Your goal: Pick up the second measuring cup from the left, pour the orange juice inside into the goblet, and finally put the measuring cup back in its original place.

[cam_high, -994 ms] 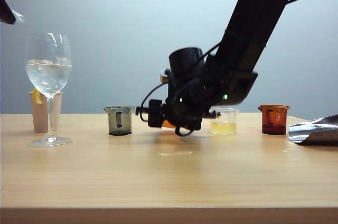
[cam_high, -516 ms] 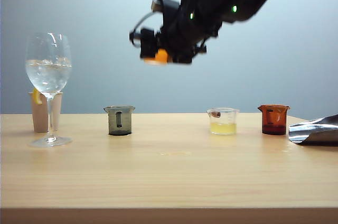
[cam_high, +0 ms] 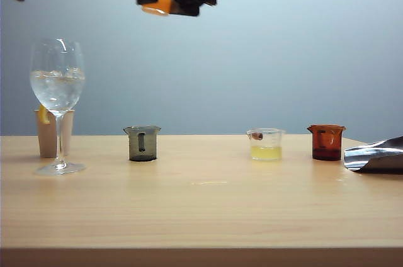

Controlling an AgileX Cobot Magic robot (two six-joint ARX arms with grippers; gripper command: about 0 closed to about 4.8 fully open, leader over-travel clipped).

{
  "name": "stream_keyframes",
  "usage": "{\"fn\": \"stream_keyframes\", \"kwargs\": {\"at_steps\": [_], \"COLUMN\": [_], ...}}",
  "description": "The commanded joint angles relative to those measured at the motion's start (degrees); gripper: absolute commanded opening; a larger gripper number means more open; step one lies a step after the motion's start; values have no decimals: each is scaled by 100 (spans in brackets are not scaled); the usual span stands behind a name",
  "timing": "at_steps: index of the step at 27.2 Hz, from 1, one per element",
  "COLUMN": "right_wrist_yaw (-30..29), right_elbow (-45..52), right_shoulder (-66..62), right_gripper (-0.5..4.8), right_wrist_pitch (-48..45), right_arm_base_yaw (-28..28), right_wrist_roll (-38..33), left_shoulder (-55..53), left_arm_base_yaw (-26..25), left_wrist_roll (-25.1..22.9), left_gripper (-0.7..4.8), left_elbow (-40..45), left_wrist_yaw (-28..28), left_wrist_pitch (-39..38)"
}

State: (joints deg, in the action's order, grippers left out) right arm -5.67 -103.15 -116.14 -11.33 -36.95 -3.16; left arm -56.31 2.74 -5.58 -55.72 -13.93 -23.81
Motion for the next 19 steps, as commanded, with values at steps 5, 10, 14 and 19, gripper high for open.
{"fn": "stream_keyframes", "kwargs": {"at_steps": [5,10,14,19], "right_wrist_yaw": [-162,-195,-186,-175], "right_elbow": [-1604,-1790,-1781,-1781], "right_shoulder": [-955,-1294,-1322,-1320], "right_gripper": [198,198,198,198], "right_wrist_pitch": [634,678,859,835], "right_arm_base_yaw": [-426,-621,-688,-702], "right_wrist_roll": [619,1322,1952,2345], "left_shoulder": [-11,-13,-13,-13], "left_arm_base_yaw": [-4,-4,-2,-2], "left_wrist_roll": [-2,2,2,2], "left_gripper": [-5,-4,-4,-4], "left_elbow": [-33,-33,-33,-33], "left_wrist_yaw": [522,621,623,623], "left_wrist_pitch": [-212,-234,-229,-229]}}
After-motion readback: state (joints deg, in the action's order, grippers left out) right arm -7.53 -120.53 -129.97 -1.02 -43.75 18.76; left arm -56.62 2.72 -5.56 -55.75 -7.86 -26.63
